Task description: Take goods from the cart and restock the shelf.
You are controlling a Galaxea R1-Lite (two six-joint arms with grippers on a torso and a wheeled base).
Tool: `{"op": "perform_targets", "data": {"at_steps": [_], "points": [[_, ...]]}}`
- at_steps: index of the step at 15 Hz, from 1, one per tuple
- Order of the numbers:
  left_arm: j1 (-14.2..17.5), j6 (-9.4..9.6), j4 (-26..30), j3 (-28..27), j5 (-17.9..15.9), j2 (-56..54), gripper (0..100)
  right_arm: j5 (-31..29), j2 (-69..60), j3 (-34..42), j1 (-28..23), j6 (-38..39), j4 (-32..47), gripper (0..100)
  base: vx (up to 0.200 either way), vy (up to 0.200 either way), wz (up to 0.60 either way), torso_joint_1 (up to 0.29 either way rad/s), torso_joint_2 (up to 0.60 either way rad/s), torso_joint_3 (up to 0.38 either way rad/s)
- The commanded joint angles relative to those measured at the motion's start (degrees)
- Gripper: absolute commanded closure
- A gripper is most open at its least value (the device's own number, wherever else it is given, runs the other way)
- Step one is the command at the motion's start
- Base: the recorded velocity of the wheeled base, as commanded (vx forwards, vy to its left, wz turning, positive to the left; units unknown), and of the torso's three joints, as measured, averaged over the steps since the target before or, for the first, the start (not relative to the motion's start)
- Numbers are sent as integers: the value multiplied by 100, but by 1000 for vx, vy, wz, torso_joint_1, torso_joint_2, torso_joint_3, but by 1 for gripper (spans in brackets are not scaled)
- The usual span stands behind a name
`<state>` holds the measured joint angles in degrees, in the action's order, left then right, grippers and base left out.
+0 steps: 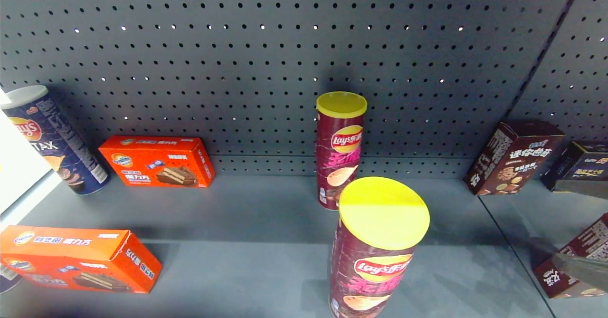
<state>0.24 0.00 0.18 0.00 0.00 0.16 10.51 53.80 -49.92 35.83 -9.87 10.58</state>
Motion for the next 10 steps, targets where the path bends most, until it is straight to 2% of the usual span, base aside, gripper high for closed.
{"op": "perform_targets", "data": {"at_steps": [1, 5, 10], "points": [[11, 0, -1, 0, 0, 11, 0, 109, 641, -18, 109, -94, -127, 0, 0, 0, 0, 0, 0, 0], [2, 0, -1, 0, -9, 11, 0, 136, 1142, -9, 443, -173, -135, 0, 0, 0, 0, 0, 0, 0], [2, 0, -9, 0, 0, 2, 0, 144, 1590, 158, 504, -252, -144, 0, 0, 0, 0, 0, 0, 0]]}}
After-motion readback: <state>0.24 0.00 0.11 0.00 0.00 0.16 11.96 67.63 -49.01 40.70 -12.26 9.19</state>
